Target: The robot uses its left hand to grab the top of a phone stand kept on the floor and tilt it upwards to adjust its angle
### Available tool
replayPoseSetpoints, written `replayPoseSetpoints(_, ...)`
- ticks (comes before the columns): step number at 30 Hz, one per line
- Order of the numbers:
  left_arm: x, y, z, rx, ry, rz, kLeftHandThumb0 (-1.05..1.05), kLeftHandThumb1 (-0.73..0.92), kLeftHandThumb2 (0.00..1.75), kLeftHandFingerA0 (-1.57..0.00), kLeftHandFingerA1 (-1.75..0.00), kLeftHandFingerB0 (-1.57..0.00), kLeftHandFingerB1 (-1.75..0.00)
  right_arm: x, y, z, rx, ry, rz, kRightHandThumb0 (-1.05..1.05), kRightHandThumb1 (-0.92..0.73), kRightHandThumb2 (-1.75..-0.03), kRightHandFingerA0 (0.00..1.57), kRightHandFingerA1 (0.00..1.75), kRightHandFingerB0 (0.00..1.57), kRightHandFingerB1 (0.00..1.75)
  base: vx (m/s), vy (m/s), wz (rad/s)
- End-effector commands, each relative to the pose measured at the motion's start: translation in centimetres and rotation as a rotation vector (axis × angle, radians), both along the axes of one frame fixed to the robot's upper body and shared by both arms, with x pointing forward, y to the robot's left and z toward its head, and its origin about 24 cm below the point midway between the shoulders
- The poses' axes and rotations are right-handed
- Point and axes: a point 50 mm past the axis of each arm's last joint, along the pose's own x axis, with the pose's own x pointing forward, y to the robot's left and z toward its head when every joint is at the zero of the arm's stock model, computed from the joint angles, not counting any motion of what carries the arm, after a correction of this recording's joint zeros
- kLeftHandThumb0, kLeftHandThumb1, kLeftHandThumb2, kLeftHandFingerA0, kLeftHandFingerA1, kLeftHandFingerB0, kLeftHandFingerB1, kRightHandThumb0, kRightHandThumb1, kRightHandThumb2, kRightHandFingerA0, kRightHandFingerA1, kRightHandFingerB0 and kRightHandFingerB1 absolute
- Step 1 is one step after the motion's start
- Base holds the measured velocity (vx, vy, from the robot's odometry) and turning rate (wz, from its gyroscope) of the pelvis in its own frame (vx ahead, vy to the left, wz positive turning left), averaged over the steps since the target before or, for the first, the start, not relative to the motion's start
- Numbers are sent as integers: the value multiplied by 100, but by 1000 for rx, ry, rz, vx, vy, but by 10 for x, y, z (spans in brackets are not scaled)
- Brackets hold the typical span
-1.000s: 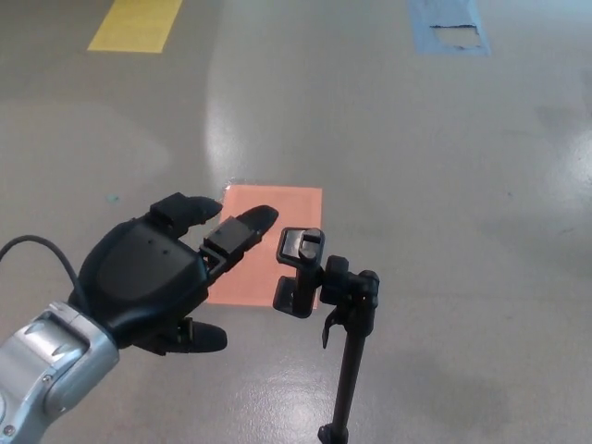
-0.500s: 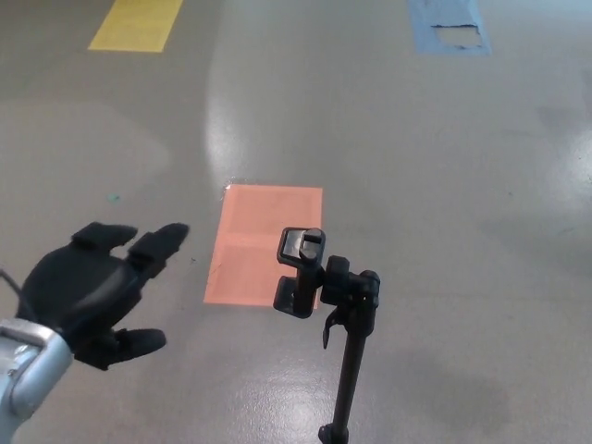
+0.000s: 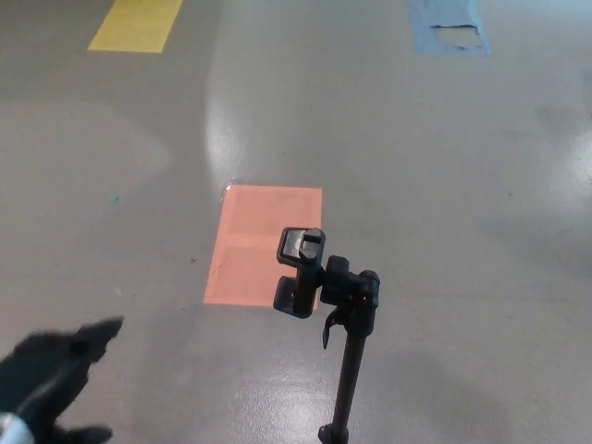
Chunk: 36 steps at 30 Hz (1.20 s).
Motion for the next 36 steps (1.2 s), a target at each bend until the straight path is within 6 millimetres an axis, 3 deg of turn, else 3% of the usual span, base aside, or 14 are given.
replayPoseSetpoints(1, -40, 31, -43, -124, 82, 303, -73, 68, 96, -3, -25, -2, -14, -6, -6, 0, -25, -22, -36, -69, -79, -65, 19, 35, 22, 29, 0, 0, 0)
replayPoseSetpoints(8, -74, 63, -64, -192, 197, 579, -69, 72, 105, -2, -37, -1, -24, -3, -3, -1, -19, -39, -51, -71, -81, -65, 17, 35, 19, 29, 0, 0, 0)
replayPoseSetpoints(12, -76, 76, -62, -343, 247, 720, -71, 70, 104, -3, -39, -2, -25, 1, -4, 2, -17, -59, -70, -72, -82, -65, 18, 35, 19, 28, 0, 0, 0)
replayPoseSetpoints(14, -80, 81, -62, -356, 286, 737, -75, 73, 104, -9, -44, 0, -25, 0, -4, 1, -13, -58, -78, -71, -81, -65, 18, 35, 19, 29, 0, 0, 0)
replayPoseSetpoints(17, -87, 87, -64, -358, 362, 754, -72, 73, 106, -3, -40, -2, -25, -1, -4, 1, -15, -58, -79, -71, -81, -65, 17, 36, 19, 30, 0, 0, 0)
replayPoseSetpoints(19, -95, 90, -68, -359, 464, 767, -85, 78, 108, -8, -27, -7, -14, -3, -6, 1, -20, -55, -80, -71, -78, -64, 17, 36, 21, 30, 0, 0, 0)
replayPoseSetpoints(21, -97, 91, -68, -354, 503, 759, -73, 71, 108, -2, -33, -1, -24, -4, -8, 1, -19, -55, -84, -70, -80, -64, 16, 37, 19, 31, 0, 0, 0)
replayPoseSetpoints(27, -102, 87, -72, -387, 516, 734, -74, 69, 107, -2, -32, -2, -25, -4, -6, 0, -21, -42, -69, -69, -78, -64, 16, 35, 19, 29, 0, 0, 0)
replayPoseSetpoints(28, -106, 86, -74, -390, 525, 733, -74, 67, 105, -3, -32, -2, -26, -7, -6, -1, -26, -31, -56, -37, -49, -106, 1, 51, 0, 49, 0, 0, 0)
replayPoseSetpoints(29, -111, 84, -77, -395, 534, 733, -74, 67, 105, -3, -32, -2, -26, -11, -6, -3, -31, -19, -40, -37, -49, -106, 1, 51, 0, 49, 0, 0, 0)
replayPoseSetpoints(30, -113, 83, -78, -398, 539, 730, -73, 68, 105, -3, -32, -2, -26, -13, -6, -4, -29, -16, -39, -70, -79, -64, 14, 36, 16, 30, 0, 0, 0)
replayPoseSetpoints(32, -118, 81, -81, -399, 557, 724, -84, 74, 104, -9, -24, -8, -19, -17, -7, -5, -25, -9, -46, -67, -78, -64, 16, 35, 18, 29, 0, 0, 0)
replayPoseSetpoints(36, -127, 77, -87, -375, 606, 719, -83, 74, 104, -9, -28, -8, -20, -26, -8, -9, -47, 20, -41, -68, -78, -64, 18, 34, 19, 29, 0, 0, 0)
